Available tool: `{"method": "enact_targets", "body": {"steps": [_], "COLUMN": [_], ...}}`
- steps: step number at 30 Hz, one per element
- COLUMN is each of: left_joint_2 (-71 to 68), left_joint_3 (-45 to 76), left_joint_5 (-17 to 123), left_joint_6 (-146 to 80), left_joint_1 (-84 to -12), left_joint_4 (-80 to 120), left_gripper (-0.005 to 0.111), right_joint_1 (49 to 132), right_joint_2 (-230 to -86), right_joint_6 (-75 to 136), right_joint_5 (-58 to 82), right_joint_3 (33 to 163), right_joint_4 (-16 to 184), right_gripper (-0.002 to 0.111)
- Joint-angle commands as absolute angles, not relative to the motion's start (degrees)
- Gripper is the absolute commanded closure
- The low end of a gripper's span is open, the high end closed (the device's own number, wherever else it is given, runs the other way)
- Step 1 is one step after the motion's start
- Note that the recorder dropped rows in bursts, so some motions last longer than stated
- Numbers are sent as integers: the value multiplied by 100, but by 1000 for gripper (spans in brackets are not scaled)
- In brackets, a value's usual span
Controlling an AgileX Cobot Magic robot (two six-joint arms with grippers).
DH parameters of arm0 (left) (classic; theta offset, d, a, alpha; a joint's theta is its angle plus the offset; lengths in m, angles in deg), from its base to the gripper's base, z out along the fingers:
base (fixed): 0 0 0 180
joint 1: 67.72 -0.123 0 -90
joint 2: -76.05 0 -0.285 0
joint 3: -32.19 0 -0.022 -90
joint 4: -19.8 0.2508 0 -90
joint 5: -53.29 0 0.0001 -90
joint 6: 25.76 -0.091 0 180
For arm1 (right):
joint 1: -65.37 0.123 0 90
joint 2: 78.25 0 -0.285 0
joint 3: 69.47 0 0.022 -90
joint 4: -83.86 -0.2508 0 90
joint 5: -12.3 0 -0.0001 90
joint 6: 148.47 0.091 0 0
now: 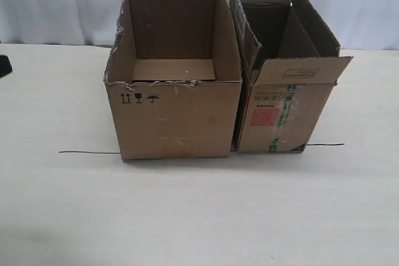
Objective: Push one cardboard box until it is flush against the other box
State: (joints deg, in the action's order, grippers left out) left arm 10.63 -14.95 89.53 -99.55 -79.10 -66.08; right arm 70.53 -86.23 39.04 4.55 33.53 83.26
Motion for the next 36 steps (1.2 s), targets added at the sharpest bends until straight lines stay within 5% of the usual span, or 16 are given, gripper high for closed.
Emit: {"method": "enact_targets", "body": {"steps": [1,13,22,36], "left_joint_2": [2024,2314,3434,6600], "left_joint_3": [-1933,-1963,-1963,-1963], "left_joint_5": [8279,8126,7659,8827], "left_joint_6": [-9440,-7772,-6903,-3892], "left_joint_1": [-6970,-5465,-5438,-5438], "left_joint_4": [-5397,-2926,-2347,474], "left_gripper": [107,107,107,107], "right_joint_1": [7020,7020,7020,7020], "right_joint_2": [-8603,-8603,-8603,-8603], "right_joint_6": [3856,3856,3856,3856], "right_joint_5": [519,519,519,519], "right_joint_3": [3331,3331,3331,3331], "right_joint_4": [8309,8309,8309,8309], "right_gripper": [103,103,103,103]}}
